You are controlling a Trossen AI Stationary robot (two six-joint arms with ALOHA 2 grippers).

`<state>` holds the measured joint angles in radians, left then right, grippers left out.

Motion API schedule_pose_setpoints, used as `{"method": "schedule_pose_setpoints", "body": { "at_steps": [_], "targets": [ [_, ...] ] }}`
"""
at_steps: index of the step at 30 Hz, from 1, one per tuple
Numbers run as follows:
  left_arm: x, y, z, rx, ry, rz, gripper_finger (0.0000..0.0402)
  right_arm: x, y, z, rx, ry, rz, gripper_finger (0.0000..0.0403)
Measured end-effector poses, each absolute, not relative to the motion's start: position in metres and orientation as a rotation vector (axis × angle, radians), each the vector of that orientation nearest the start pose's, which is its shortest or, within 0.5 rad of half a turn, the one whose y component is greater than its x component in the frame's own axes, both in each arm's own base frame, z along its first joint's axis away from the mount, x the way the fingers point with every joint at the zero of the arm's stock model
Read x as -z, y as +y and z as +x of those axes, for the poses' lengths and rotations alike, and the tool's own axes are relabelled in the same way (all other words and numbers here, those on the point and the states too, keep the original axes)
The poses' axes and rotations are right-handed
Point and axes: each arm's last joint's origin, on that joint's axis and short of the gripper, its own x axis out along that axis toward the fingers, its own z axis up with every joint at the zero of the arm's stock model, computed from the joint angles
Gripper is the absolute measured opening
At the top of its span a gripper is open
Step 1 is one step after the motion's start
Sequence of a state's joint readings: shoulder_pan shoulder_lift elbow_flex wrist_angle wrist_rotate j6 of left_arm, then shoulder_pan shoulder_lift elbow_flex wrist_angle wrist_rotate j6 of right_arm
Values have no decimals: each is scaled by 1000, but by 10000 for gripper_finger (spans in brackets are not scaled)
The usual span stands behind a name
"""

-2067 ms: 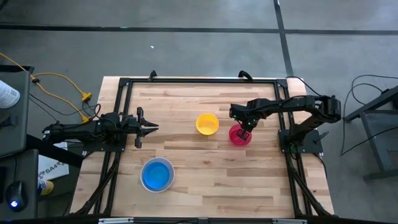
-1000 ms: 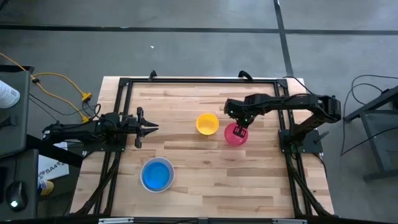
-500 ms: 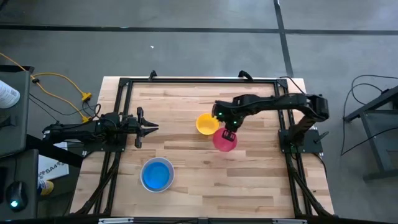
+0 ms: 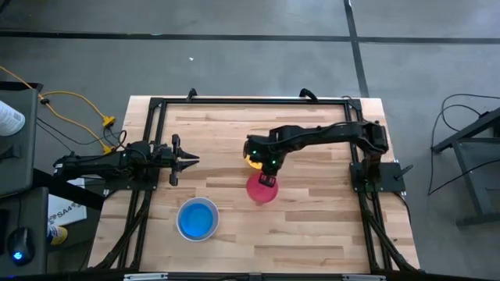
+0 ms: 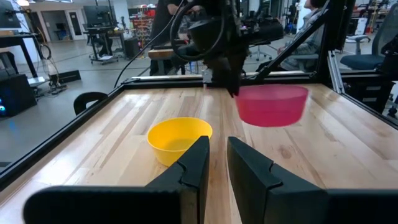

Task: Nest bowls inside each other
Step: Stack the red bowl on the blue bowl

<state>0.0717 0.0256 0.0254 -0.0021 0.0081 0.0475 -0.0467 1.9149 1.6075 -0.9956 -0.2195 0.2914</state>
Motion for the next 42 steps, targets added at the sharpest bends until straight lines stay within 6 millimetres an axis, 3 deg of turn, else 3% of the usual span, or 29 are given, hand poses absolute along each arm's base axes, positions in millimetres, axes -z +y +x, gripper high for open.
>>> {"method": "schedule_pose_setpoints", "body": {
  "at_steps": [11, 23, 42],
  "targets": [
    [-170, 7, 98, -63, 4, 47, 58, -244, 18, 418, 17, 1226, 455, 3],
    [-170, 7, 98, -63, 4, 47, 58, -253, 33, 450, -70, 1115, 459, 3],
    [-170, 7, 98, -64, 4, 47, 58, -260, 40, 454, -111, 1074, 431, 3]
  ]
}}
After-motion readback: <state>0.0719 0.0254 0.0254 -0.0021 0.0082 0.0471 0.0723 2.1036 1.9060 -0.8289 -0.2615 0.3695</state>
